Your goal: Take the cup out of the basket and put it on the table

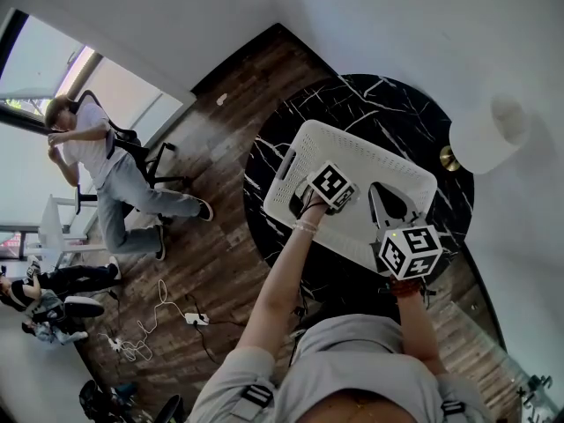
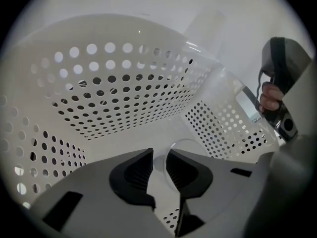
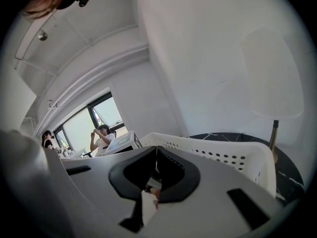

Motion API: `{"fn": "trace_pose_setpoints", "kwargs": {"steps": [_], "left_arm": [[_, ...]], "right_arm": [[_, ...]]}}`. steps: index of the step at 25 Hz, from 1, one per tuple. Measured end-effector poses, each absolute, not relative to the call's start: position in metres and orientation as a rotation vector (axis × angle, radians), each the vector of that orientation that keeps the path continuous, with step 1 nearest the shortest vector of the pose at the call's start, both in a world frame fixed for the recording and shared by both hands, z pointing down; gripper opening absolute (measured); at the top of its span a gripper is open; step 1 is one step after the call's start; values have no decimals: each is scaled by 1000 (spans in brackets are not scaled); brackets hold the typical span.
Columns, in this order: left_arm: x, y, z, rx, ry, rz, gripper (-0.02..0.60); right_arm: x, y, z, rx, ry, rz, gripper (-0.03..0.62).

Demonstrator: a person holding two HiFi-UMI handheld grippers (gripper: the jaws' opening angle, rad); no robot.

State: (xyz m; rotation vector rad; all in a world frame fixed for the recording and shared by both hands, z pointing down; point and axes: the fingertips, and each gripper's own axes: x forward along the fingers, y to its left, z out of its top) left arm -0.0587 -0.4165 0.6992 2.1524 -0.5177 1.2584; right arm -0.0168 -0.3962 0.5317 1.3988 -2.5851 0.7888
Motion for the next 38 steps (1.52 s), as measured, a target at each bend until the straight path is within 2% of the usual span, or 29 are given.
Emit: {"fn": "trace_pose_setpoints", "kwargs": {"steps": [11,38], "left_arm": [[-69,-422,699,2159,-602,1259,64],[-58,-424,678,2177,-600,1059,55]], "right_arm": [[-18,-396,534,1385,-2582,783,11],[-9,-395,531,1398,-2571,758,11]]}}
